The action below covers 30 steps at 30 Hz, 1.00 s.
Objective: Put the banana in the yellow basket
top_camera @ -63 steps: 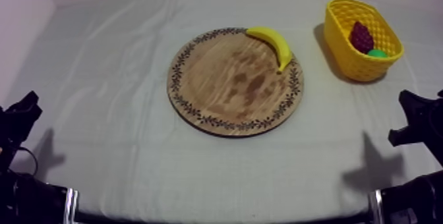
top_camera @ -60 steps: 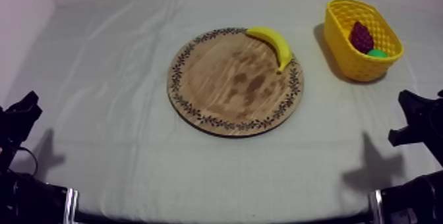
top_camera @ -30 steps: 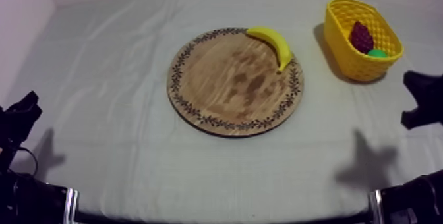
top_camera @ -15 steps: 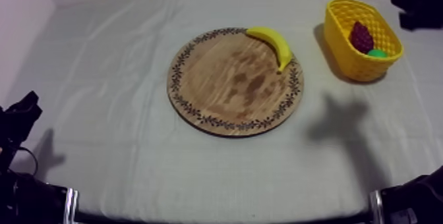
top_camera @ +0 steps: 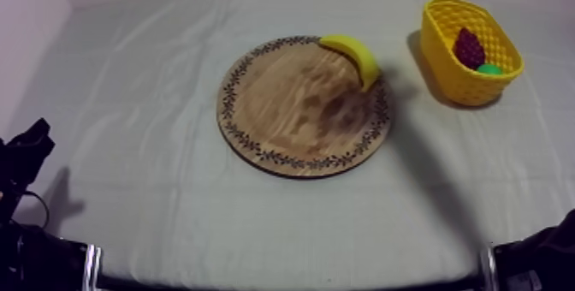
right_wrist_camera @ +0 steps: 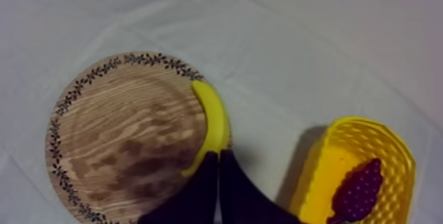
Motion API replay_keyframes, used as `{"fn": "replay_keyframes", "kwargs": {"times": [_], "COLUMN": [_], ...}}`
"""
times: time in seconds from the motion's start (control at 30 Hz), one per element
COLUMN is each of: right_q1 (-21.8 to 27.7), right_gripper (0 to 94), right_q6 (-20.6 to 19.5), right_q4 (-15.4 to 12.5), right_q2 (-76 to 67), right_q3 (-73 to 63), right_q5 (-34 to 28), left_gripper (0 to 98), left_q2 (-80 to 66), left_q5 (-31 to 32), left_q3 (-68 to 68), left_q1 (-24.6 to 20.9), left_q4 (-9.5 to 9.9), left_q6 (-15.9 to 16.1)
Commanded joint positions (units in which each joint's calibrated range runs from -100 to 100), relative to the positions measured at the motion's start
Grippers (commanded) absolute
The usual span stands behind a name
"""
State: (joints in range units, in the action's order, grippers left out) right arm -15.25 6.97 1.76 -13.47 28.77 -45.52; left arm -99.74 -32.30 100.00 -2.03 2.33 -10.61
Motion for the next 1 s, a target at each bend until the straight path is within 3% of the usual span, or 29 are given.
{"fn": "replay_keyframes", "kwargs": {"times": [0.0,0.4,0.5,0.63,0.73,0.83,0.97], "right_q1": [-0.45,-1.17,-1.01,-0.9,-0.78,-0.58,-0.52], "right_gripper": [1.9,2.6,21.7,56.5,74.4,83.4,87.0], "right_q6": [-0.41,-2.0,-1.99,-1.53,0.68,2.36,2.9], "right_q4": [0.51,3.05,3.65,4.07,3.42,2.54,2.1], "right_q2": [6.59,22.19,24.04,25.14,25.34,25.4,25.77], "right_q3": [-1.97,-7.27,-7.99,-8.44,-8.29,-7.8,-7.42], "right_q5": [-0.08,0.74,0.61,0.44,0.68,1.11,1.52], "left_gripper": [0.1,0.1,0.1,0.1,0.1,0.1,0.1], "left_q2": [0.0,0.0,0.0,0.0,0.0,0.0,0.0], "left_q5": [-0.03,-0.03,-0.03,-0.03,-0.03,-0.03,-0.03], "left_q3": [0.0,0.0,0.0,0.0,0.0,0.0,0.0], "left_q1": [-0.03,-0.03,-0.03,-0.03,-0.03,-0.03,-0.03], "left_q4": [-0.01,-0.01,-0.01,-0.01,-0.01,-0.01,-0.01], "left_q6": [-0.01,-0.01,-0.01,-0.01,-0.01,-0.01,-0.01]}}
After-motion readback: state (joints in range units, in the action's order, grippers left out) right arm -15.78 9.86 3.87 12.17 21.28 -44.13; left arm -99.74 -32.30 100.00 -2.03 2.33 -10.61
